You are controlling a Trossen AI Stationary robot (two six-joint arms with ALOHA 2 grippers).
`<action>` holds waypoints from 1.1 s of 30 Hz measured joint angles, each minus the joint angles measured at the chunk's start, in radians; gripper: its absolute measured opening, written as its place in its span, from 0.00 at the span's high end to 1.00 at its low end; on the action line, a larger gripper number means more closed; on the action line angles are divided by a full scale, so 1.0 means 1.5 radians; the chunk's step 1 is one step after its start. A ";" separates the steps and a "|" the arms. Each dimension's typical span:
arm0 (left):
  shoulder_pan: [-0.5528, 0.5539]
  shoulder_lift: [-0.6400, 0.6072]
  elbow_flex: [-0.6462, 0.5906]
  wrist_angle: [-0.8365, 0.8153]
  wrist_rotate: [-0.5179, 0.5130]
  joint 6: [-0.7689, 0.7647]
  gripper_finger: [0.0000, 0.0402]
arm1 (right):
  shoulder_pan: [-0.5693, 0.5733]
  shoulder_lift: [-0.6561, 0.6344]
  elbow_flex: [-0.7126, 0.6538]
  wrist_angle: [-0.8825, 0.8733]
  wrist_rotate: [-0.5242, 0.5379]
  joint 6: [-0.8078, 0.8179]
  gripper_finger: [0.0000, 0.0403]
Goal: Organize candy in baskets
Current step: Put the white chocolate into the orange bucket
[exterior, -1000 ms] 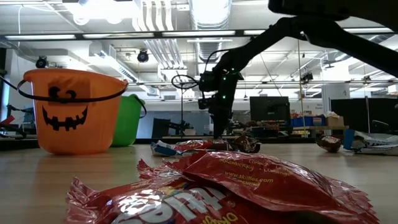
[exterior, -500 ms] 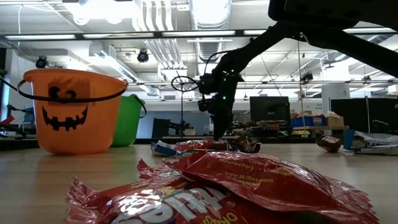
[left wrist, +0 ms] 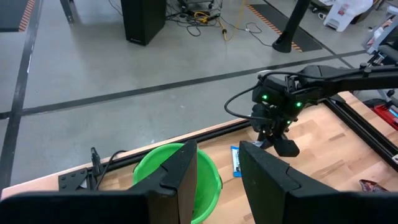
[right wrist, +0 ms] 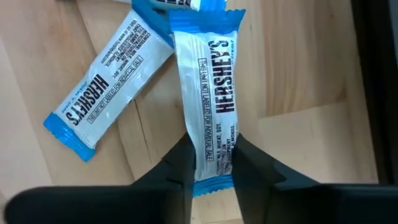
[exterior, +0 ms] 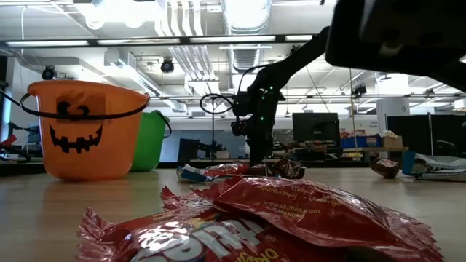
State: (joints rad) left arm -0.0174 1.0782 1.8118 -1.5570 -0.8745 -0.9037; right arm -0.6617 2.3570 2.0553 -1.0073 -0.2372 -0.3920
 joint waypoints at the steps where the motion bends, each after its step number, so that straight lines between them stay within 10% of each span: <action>1: 0.000 0.000 0.000 0.000 0.000 -0.002 0.75 | 0.000 0.002 0.000 -0.002 -0.002 0.001 0.84; 33: 0.000 0.005 0.000 0.000 0.015 -0.003 0.75 | 0.058 -0.112 0.051 -0.108 -0.004 0.106 0.96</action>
State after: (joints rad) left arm -0.0177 1.0855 1.8118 -1.5566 -0.8513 -0.9076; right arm -0.5754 2.1883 2.1311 -1.1695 -0.2436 -0.2335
